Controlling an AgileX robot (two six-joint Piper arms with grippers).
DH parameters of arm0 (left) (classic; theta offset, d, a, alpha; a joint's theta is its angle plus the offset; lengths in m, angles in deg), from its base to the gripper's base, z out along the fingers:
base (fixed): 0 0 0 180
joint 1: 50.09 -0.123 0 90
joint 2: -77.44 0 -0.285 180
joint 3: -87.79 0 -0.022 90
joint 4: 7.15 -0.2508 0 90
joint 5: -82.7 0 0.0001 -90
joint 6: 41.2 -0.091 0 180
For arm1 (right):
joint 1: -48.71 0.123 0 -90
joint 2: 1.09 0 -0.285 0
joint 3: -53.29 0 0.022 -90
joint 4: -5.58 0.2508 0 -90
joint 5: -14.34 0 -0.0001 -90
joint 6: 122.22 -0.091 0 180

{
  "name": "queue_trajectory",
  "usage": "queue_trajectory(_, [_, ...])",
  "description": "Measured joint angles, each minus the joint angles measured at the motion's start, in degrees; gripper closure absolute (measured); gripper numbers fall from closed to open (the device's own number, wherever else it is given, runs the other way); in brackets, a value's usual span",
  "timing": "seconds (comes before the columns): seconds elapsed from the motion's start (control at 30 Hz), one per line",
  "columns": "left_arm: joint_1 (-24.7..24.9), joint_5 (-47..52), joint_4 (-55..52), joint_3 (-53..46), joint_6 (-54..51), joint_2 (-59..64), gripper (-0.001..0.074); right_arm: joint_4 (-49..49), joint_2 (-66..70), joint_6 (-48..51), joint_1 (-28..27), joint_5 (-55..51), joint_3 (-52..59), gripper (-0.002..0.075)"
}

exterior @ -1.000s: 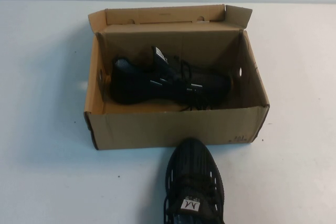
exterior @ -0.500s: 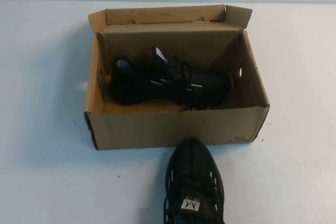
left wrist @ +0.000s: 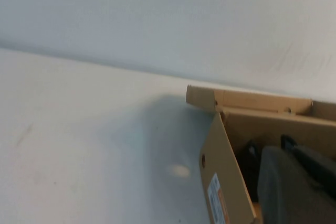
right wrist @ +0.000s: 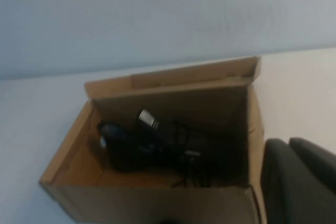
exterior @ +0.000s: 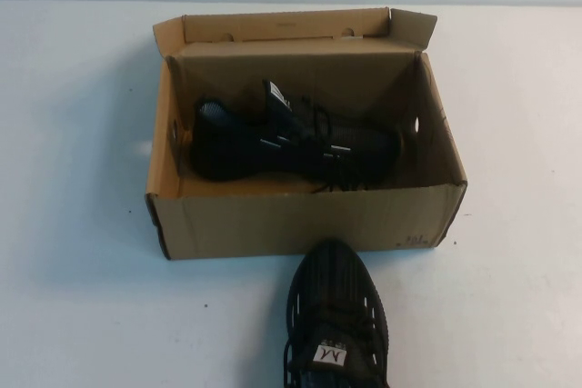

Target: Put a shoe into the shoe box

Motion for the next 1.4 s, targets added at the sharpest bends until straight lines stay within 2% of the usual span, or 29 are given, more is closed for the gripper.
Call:
queue_trajectory(0.17, [0.0, 2.98, 1.46, 0.0, -1.14, 1.07, 0.0736, 11.82, 6.33, 16.05, 0.0, -7.33, -0.56, 0.0742])
queue_trajectory(0.27, [0.0, 3.35, 1.58, 0.0, -1.41, 1.43, 0.0736, 15.06, 12.74, 23.62, 0.0, -15.46, -3.48, 0.0742])
queue_trajectory(0.47, [0.0, 5.76, 2.24, 0.0, -3.38, 1.48, 0.0736, 14.94, 22.11, 26.22, 2.68, -25.17, -10.39, 0.0742])
queue_trajectory(0.7, [0.0, 8.27, 3.09, 0.0, -6.25, 1.57, 0.0736, 4.08, 27.81, 15.83, 10.91, -30.98, -15.76, 0.0742])
queue_trajectory(1.1, [0.0, 10.84, 3.66, 0.0, -7.72, 1.7, 0.0736, -14.23, 33.89, -6.3, 33.78, -30.88, -16.51, 0.0727])
queue_trajectory(1.2, [0.0, 10.95, 3.94, 0.0, -7.93, 1.7, 0.0736, -17.4, 35.91, -11.19, 38.89, -29.44, -16.51, 0.0668])
queue_trajectory(1.4, [0.0, 11.62, 4.17, 0.0, -8.04, 1.7, 0.0736, -18.44, 41.43, -15.38, 47.0, -28.04, -16.51, 0.0447])
